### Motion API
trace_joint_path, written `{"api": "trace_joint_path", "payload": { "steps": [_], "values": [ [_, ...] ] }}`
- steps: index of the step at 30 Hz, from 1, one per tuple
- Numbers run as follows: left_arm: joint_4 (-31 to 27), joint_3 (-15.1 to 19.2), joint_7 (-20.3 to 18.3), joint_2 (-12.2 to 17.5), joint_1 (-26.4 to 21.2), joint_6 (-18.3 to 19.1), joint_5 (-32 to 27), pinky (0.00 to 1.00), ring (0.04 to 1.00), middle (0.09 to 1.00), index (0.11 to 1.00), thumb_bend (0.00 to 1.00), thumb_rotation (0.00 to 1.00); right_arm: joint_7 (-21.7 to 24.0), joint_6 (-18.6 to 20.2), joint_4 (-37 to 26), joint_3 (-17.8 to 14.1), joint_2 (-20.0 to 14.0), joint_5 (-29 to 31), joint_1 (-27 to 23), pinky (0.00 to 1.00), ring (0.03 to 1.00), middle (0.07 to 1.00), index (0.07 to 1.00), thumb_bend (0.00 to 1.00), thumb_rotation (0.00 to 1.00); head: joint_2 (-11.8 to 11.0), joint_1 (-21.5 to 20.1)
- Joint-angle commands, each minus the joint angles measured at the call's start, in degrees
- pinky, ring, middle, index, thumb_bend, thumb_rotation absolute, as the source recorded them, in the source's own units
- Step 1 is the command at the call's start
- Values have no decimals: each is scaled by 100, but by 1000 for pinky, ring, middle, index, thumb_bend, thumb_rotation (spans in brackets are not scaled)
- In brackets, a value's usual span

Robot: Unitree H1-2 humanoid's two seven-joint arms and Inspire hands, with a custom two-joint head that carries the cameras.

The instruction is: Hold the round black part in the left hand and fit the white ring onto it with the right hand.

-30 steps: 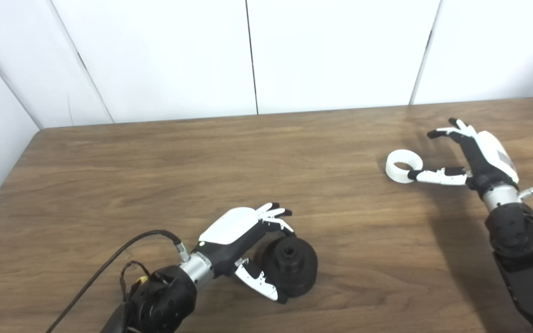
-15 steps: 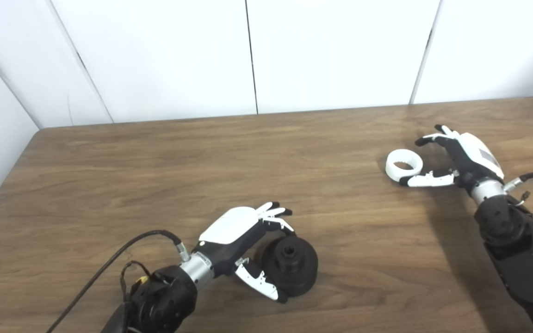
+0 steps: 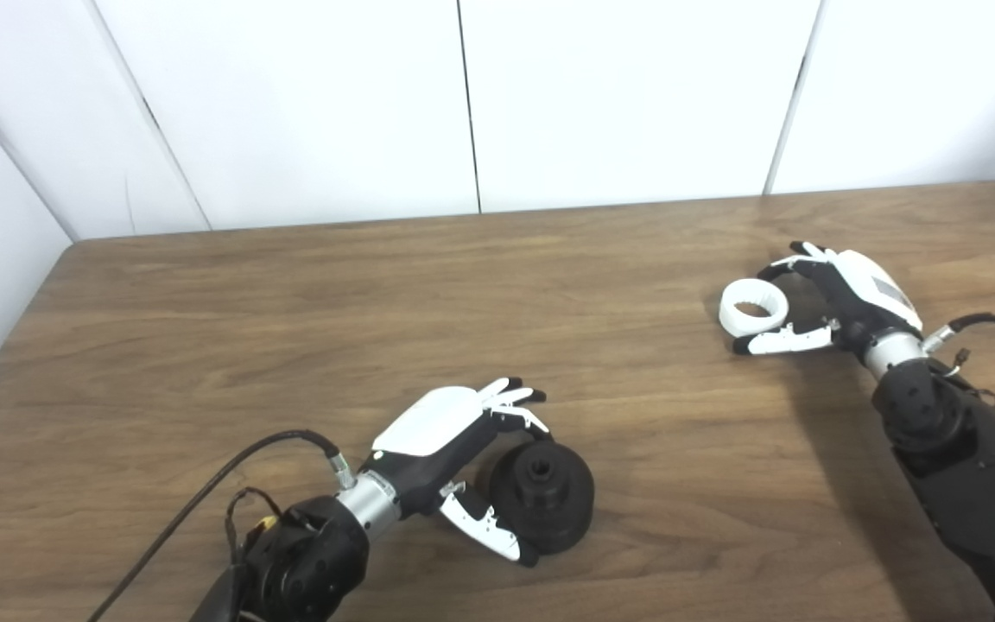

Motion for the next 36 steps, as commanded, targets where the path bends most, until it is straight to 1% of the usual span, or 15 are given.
{"api": "trace_joint_path", "payload": {
  "steps": [1, 12, 17, 23, 29, 33, 36],
  "values": [
    [-57, 75, 65, 22, -103, -85, 8, 895, 1000, 945, 646, 946, 289, -84, -105, -26, 5, -36, -69, -338, 955, 1000, 958, 712, 960, 355, 5, -5],
    [-129, 76, 33, 28, -93, -60, 41, 899, 1000, 949, 648, 943, 293, -190, -259, 140, 0, -8, -28, -364, 920, 1000, 946, 672, 917, 318, 30, 44],
    [-89, 95, 157, 3, -49, -148, 50, 899, 1000, 939, 637, 955, 288, -228, -313, 126, -16, -18, 8, -334, 934, 1000, 943, 646, 895, 320, 41, 48],
    [-129, 84, 34, 29, -101, -65, 27, 904, 1000, 952, 647, 945, 289, -314, -298, 118, -22, -13, 1, -307, 926, 1000, 933, 622, 848, 274, 56, 50],
    [-127, 96, 87, -6, -57, -72, 55, 894, 1000, 944, 639, 949, 288, -380, -367, 204, -17, 3, 1, -299, 923, 998, 924, 602, 836, 255, 65, 56],
    [-151, 87, 3, 30, -82, -63, 21, 901, 1000, 949, 645, 940, 288, -425, -393, 239, -18, 10, -3, -289, 915, 993, 919, 594, 835, 248, 68, 58],
    [-131, 87, 21, 24, -77, -73, 42, 899, 1000, 948, 644, 943, 286, -451, -404, 238, -11, 7, -7, -281, 911, 990, 916, 588, 830, 246, 68, 58]
  ]
}}
